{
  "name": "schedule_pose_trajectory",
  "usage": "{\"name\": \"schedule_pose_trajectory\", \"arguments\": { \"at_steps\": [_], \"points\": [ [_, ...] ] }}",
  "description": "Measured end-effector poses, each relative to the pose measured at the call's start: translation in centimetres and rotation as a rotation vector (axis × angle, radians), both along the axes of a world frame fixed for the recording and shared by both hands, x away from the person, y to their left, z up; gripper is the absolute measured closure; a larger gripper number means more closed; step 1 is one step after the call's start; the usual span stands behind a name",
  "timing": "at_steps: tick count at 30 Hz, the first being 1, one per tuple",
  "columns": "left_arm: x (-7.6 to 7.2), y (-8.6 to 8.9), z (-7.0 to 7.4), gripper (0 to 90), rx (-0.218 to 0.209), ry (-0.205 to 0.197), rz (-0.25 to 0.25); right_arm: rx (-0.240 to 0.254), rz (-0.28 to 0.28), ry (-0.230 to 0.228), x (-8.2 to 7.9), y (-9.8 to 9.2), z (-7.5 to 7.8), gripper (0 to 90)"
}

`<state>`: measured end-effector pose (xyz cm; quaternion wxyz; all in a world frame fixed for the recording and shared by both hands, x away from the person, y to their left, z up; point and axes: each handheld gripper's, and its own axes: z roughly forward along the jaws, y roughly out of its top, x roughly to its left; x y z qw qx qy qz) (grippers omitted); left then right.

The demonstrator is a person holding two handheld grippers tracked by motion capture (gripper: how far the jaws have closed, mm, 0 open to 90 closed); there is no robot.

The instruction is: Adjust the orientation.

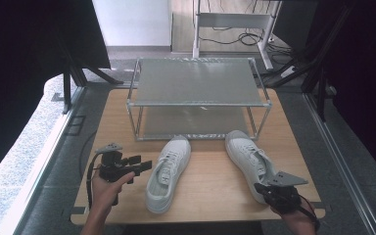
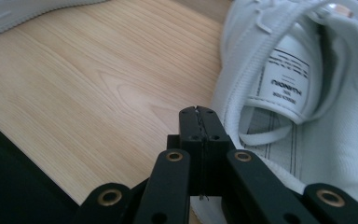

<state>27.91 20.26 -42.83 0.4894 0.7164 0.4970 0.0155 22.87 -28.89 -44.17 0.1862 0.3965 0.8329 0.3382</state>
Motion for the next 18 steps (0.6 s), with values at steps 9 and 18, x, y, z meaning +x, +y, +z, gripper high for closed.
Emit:
{"name": "schedule_pose_trajectory", "arguments": {
  "at_steps": [9, 18],
  "points": [
    [0.0, -0.16, 0.12, 37.0, -0.019, -0.003, 0.002, 0.075, 0.033, -0.016, -0.17, -0.15, 0.46, 86.4],
    [-0.31, -0.66, 0.65, 36.9, -0.015, -0.041, -0.011, 0.144, 0.047, -0.043, 0.06, 0.2, 0.95, 72.6]
  ]
}}
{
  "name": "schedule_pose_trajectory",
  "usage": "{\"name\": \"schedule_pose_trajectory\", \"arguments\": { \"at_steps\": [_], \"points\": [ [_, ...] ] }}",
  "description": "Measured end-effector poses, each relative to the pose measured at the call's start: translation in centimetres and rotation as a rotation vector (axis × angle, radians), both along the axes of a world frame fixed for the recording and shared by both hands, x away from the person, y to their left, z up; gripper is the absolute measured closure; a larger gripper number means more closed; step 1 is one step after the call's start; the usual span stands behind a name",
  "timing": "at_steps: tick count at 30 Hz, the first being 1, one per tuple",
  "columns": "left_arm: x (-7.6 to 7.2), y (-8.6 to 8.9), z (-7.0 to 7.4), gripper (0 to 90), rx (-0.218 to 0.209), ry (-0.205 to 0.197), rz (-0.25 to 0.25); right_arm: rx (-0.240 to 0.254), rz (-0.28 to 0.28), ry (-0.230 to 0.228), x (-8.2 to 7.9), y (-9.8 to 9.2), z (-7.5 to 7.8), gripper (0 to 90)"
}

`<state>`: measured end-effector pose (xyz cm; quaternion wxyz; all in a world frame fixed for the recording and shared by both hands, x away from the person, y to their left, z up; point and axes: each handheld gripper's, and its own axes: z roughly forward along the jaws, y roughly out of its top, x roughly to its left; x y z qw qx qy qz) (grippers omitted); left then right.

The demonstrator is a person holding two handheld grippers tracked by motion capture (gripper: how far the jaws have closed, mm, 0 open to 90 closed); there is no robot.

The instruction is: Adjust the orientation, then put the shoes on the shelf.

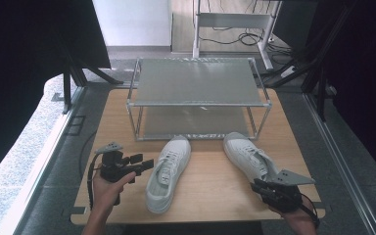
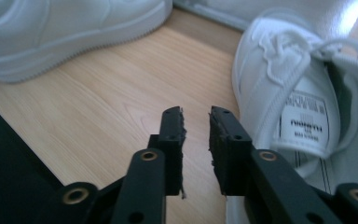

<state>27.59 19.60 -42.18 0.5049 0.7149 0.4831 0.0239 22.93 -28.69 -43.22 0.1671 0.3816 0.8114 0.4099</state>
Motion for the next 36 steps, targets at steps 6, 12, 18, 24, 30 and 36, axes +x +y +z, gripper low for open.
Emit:
{"name": "schedule_pose_trajectory", "arguments": {
  "at_steps": [6, 12, 18, 24, 30, 36],
  "points": [
    [-0.1, -0.3, 0.6, 36.1, 0.013, -0.023, -0.027, 0.024, -0.019, -0.058, 1.0, 0.3, 1.5, 55.7],
    [0.3, -0.7, 2.1, 36.1, 0.054, -0.063, -0.034, 0.034, -0.005, -0.068, 2.7, -0.5, 3.6, 52.4],
    [0.5, -1.6, 3.1, 31.1, 0.107, -0.13, -0.104, 0.006, -0.028, -0.059, 5.5, -1.9, 5.0, 50.7],
    [1.3, -2.4, 2.9, 34.0, 0.151, -0.079, -0.107, -0.052, -0.048, -0.026, 7.1, -2.6, 4.7, 47.7],
    [2.2, -3.0, 1.6, 38.9, 0.23, -0.005, -0.076, -0.104, -0.071, 0.037, 8.0, -3.4, 3.4, 47.2],
    [2.7, -3.6, 0.4, 41.2, 0.297, 0.033, -0.073, -0.137, -0.086, 0.085, 8.8, -3.6, 1.8, 47.2]
  ]
}}
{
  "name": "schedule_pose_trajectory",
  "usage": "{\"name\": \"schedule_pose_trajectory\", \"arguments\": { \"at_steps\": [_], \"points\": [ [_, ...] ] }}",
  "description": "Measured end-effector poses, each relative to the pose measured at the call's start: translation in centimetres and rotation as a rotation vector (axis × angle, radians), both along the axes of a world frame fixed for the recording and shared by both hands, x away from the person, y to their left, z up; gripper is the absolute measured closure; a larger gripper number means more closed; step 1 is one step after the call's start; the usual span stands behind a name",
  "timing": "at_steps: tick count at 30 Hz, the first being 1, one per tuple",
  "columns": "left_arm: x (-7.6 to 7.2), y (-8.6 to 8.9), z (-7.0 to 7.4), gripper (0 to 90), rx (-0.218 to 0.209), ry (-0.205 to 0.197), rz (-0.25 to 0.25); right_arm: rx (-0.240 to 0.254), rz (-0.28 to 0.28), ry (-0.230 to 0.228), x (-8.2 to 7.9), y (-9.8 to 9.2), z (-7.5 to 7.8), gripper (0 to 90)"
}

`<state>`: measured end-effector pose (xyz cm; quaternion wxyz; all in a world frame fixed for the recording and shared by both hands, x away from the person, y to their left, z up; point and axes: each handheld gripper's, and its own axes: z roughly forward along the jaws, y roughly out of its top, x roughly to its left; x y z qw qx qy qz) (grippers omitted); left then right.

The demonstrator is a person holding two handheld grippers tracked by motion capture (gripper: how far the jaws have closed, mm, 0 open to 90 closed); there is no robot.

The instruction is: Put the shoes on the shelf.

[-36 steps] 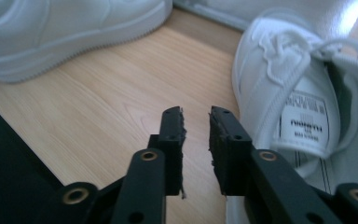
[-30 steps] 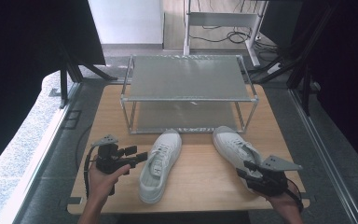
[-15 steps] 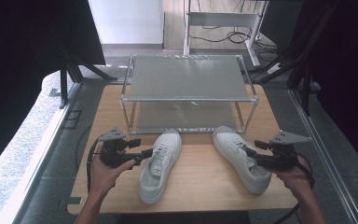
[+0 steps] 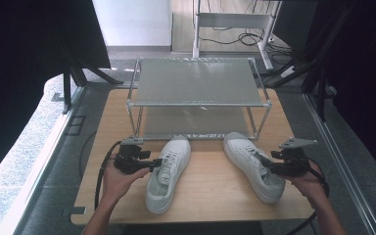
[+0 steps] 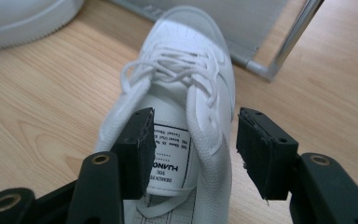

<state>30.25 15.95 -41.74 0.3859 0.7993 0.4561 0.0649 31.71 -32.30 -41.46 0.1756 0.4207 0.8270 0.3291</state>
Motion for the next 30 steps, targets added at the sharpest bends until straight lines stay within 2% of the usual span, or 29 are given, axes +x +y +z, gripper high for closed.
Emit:
{"name": "schedule_pose_trajectory", "arguments": {
  "at_steps": [5, 10, 11, 15, 20, 26, 30],
  "points": [
    [0.4, -1.0, -0.8, 42.0, 0.057, 0.029, -0.013, -0.04, -0.008, 0.023, 0.8, 0.3, -0.9, 47.5],
    [0.7, -1.9, -1.8, 43.9, 0.146, 0.045, -0.003, -0.071, -0.006, 0.043, 1.4, 0.6, -1.3, 47.8],
    [0.7, -1.8, -1.9, 44.2, 0.137, 0.048, -0.005, -0.093, -0.01, 0.051, 1.5, 0.8, -1.5, 48.5],
    [0.6, -1.8, -1.8, 45.8, 0.146, 0.044, 0.007, -0.128, -0.034, 0.057, 1.8, 0.7, -2.0, 49.8],
    [0.3, -1.9, -1.7, 47.4, 0.174, 0.043, 0.022, -0.128, -0.055, 0.06, 2.0, 0.4, -2.2, 50.4],
    [0.3, -2.8, -2.1, 48.4, 0.219, 0.065, 0.008, -0.13, -0.07, 0.064, 2.1, 0.1, -2.4, 51.1],
    [0.7, -3.2, -3.0, 48.8, 0.29, 0.08, 0.011, -0.135, -0.07, 0.063, 2.2, 0.2, -2.5, 55.0]
  ]
}}
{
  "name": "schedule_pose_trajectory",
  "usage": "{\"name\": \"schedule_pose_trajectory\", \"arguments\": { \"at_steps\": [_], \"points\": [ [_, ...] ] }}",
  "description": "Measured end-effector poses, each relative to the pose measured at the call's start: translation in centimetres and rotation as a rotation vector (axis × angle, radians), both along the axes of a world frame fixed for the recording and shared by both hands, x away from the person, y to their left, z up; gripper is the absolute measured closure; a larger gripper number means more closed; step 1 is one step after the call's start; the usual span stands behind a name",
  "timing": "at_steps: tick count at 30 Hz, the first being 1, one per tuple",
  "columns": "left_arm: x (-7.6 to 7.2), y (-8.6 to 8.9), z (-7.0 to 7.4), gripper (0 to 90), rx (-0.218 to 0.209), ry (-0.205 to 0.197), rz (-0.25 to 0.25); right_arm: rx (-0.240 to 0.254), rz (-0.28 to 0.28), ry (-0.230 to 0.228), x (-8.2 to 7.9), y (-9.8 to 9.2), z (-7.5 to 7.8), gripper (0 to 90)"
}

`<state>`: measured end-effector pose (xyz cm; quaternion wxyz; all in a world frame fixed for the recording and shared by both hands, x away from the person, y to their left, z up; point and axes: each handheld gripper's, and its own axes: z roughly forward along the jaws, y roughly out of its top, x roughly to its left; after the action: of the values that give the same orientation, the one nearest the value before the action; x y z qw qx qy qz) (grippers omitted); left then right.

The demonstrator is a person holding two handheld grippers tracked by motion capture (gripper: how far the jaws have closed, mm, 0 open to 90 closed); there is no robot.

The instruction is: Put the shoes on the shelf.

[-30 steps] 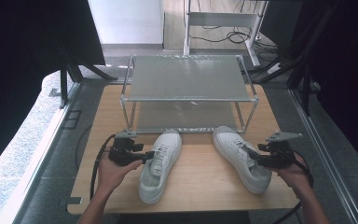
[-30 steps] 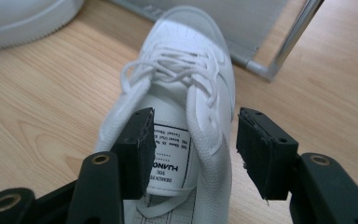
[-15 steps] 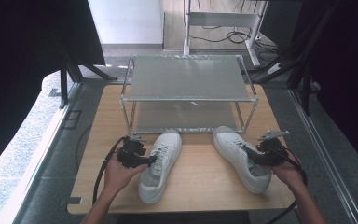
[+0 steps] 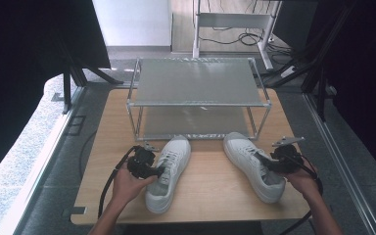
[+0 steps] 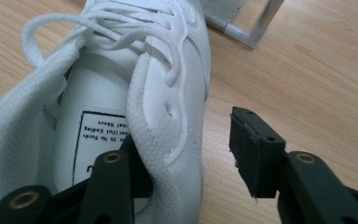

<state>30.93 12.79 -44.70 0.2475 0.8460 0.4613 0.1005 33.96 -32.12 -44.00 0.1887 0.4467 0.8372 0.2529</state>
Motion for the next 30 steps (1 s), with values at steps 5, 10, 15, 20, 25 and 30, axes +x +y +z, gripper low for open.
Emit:
{"name": "schedule_pose_trajectory", "arguments": {
  "at_steps": [5, 10, 15, 20, 25, 30],
  "points": [
    [0.4, 0.3, -0.3, 50.1, -0.042, 0.019, 0.022, -0.025, -0.002, 0.005, 0.3, 0.4, -0.2, 59.9],
    [0.6, 0.4, -0.4, 58.2, -0.076, 0.056, 0.024, -0.09, -0.014, 0.006, 0.9, 1.2, -0.6, 64.6],
    [0.6, 0.9, -1.2, 66.7, -0.108, 0.06, 0.053, -0.132, -0.008, 0.029, 1.5, 1.6, -1.0, 70.3],
    [0.7, 1.4, -1.7, 72.2, -0.107, 0.068, 0.086, -0.141, 0.002, 0.057, 2.0, 2.0, -1.3, 76.0],
    [0.7, 2.2, -1.9, 77.1, -0.132, 0.071, 0.101, -0.137, -0.01, 0.063, 2.0, 1.9, -1.4, 80.8],
    [0.7, 3.0, -2.2, 81.3, -0.183, 0.074, 0.125, -0.123, -0.023, 0.064, 2.1, 1.8, -1.4, 84.5]
  ]
}}
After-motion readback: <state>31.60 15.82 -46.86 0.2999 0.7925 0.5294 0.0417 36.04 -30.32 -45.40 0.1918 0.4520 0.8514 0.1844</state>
